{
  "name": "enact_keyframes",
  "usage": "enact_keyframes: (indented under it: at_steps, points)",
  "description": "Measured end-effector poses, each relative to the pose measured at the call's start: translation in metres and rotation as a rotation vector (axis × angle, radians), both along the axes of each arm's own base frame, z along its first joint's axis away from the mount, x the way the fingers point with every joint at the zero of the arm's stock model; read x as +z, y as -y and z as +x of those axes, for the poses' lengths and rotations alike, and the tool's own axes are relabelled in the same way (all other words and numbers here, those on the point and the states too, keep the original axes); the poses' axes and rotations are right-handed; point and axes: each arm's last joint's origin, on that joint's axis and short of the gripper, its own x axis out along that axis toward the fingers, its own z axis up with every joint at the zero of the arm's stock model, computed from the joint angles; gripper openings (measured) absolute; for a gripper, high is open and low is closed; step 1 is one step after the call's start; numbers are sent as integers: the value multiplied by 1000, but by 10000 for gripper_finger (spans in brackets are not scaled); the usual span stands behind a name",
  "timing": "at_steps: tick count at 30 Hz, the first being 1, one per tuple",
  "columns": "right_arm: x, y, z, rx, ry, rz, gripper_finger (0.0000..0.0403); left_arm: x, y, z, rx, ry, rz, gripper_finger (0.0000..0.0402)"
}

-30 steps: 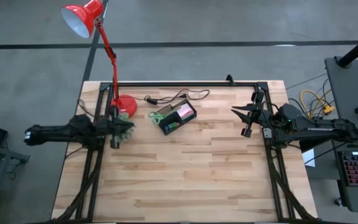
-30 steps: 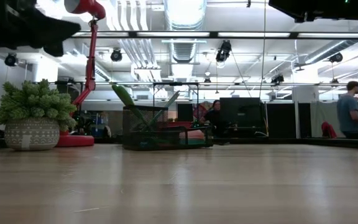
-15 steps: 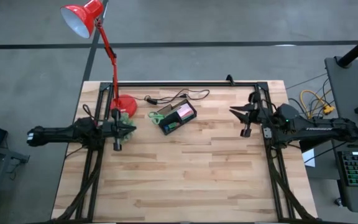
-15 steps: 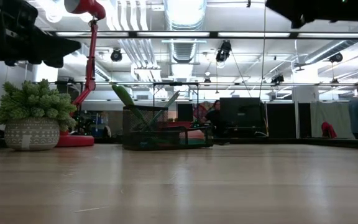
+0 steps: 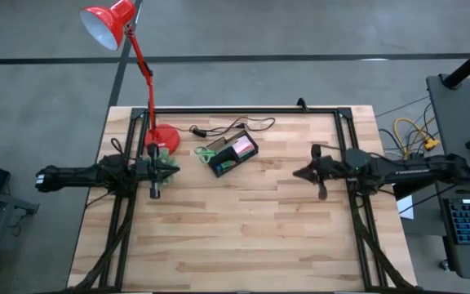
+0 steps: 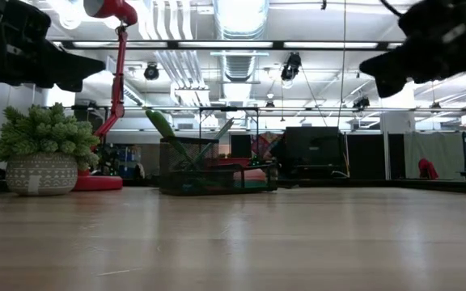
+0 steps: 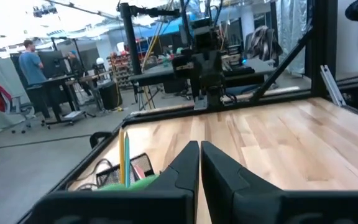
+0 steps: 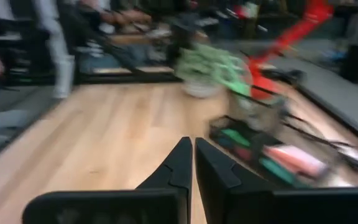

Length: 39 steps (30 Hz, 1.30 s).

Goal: Pick and place office supplies into organizer
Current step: Return to Home Position

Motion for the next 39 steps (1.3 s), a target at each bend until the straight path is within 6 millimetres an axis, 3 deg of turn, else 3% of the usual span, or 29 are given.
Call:
enact_keyframes:
  at_steps: [7, 17, 21, 39]
  points:
    - [-34, -5, -15, 20, 61, 39, 9, -1, 0, 0, 0, -9, 0, 1]
    - [-23, -6, -36, 23, 138, 25, 9, -2, 0, 0, -1, -18, 0, 1]
    - [-32, -6, -42, 13, 143, 30, 9, -2, 0, 0, -1, -17, 0, 1]
    - [-34, -4, -40, -29, 135, -6, 8, -1, 1, -1, -27, 10, -27, 1]
